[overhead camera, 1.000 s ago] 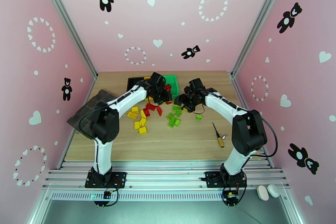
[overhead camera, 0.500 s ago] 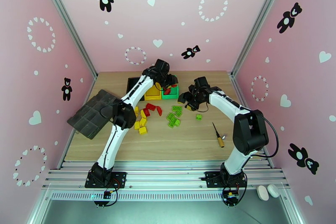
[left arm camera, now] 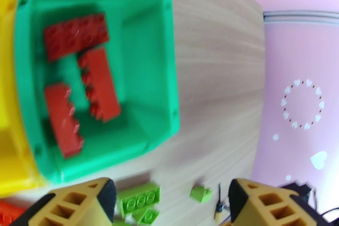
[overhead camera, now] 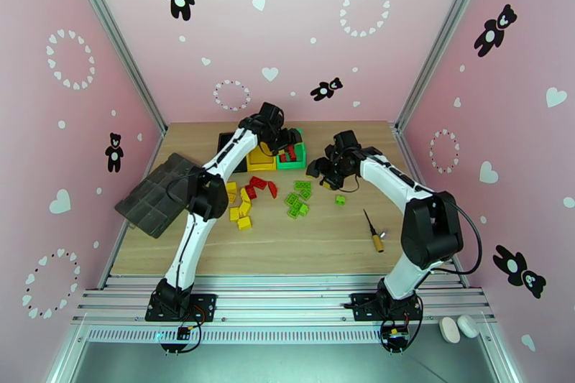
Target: Sort the legos into containers by color
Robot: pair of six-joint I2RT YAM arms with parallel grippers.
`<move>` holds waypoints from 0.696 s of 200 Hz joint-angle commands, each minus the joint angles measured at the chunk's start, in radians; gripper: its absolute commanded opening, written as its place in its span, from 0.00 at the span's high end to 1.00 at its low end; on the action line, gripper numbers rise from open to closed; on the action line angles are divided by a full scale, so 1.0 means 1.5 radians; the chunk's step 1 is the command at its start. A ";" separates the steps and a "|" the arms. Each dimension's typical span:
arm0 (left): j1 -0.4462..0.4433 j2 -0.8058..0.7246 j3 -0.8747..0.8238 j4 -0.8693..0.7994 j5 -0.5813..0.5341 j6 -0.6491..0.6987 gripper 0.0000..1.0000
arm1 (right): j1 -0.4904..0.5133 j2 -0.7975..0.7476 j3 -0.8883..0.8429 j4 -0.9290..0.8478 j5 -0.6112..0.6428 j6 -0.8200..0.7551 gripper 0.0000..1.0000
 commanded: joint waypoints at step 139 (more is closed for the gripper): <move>0.022 -0.593 -0.780 0.028 -0.270 -0.077 0.04 | 0.250 0.258 0.364 -0.206 0.220 -0.126 0.49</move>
